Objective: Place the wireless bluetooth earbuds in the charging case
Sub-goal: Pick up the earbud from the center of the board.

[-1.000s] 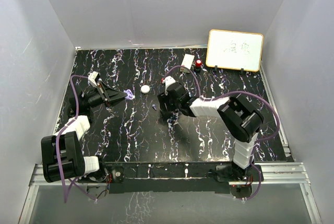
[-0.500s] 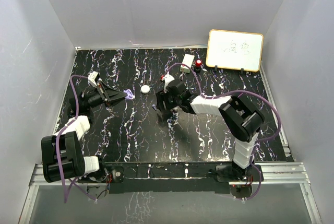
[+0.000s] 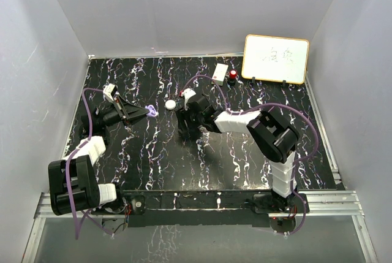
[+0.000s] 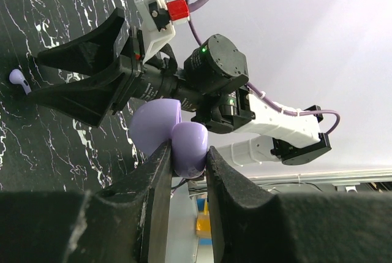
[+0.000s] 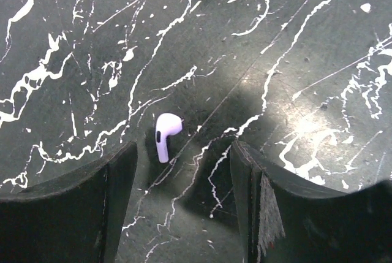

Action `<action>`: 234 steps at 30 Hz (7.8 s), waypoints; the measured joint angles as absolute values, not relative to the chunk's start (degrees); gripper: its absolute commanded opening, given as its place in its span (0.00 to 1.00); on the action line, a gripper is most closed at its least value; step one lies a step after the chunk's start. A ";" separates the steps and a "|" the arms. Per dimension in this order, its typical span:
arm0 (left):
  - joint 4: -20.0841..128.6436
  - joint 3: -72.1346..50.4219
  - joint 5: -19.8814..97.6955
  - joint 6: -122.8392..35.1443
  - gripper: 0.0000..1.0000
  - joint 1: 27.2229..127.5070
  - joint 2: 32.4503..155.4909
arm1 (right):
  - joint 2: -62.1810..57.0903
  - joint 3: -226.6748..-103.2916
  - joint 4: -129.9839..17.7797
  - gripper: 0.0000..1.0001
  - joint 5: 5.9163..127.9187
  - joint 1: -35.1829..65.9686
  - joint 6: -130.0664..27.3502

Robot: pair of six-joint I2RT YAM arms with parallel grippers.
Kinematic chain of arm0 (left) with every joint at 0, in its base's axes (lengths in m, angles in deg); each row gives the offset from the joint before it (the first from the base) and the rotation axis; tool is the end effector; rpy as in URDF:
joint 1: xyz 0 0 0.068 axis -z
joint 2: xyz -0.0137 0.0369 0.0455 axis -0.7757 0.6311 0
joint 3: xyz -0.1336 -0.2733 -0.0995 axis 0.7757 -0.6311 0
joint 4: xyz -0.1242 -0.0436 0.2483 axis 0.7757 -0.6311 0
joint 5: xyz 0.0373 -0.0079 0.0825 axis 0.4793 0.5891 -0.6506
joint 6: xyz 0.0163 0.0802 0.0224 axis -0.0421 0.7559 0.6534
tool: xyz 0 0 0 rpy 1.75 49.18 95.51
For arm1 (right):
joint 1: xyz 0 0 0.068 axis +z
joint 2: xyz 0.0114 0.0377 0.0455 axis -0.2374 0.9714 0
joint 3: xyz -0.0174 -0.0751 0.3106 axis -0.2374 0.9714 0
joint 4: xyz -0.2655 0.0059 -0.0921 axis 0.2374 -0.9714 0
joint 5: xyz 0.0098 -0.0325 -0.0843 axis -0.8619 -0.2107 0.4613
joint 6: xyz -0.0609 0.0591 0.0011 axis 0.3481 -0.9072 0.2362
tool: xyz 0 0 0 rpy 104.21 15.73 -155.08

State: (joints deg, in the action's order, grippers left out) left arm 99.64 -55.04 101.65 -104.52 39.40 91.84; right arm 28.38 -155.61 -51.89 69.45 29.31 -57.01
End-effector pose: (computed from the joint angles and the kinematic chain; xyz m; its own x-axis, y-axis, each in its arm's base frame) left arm 0.2667 -0.0179 0.2699 -0.8090 -0.4804 -0.3388 0.2979 0.1618 -0.9408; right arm 0.3430 0.3294 0.1553 -0.6359 -0.2997 -0.7113 -0.6051 0.7656 0.2184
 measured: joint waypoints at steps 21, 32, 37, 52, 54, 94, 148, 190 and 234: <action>99.29 -55.04 101.87 -105.04 0.00 39.05 90.51 | 31.79 -159.91 -53.68 0.45 83.51 35.96 -54.13; 99.29 -55.04 102.04 -105.35 0.00 38.96 90.46 | 33.19 -159.61 -49.62 0.40 87.99 36.46 -55.11; 99.29 -55.04 102.06 -105.35 0.00 38.92 90.46 | 33.49 -159.59 -48.72 0.38 88.67 36.55 -55.20; 99.29 -55.04 102.09 -105.35 0.00 38.61 90.46 | 33.52 -158.89 -47.47 0.33 90.57 37.55 -55.18; 99.31 -55.04 102.09 -105.35 0.00 38.59 90.46 | 33.52 -158.89 -47.47 0.33 90.70 37.58 -55.20; 99.29 -55.04 102.09 -105.32 0.00 38.59 90.46 | 33.21 -160.50 -52.17 0.35 90.48 37.64 -55.31; 99.24 -55.04 102.52 -105.35 0.00 38.18 90.46 | 34.76 -166.03 -59.91 0.22 82.94 34.86 -54.50; 99.77 -55.96 102.15 -106.22 0.00 39.95 90.44 | 14.81 -149.16 -45.03 0.00 76.47 26.17 -56.64; 105.43 -54.75 96.53 -105.57 0.00 58.85 100.63 | 0.86 -131.24 -12.94 0.00 66.00 24.57 -51.18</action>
State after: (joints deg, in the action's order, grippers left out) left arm 105.43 -54.75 96.53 -105.57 58.85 100.63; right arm 0.86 -131.24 -12.94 66.00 24.57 -51.18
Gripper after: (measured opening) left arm 0.239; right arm 0.184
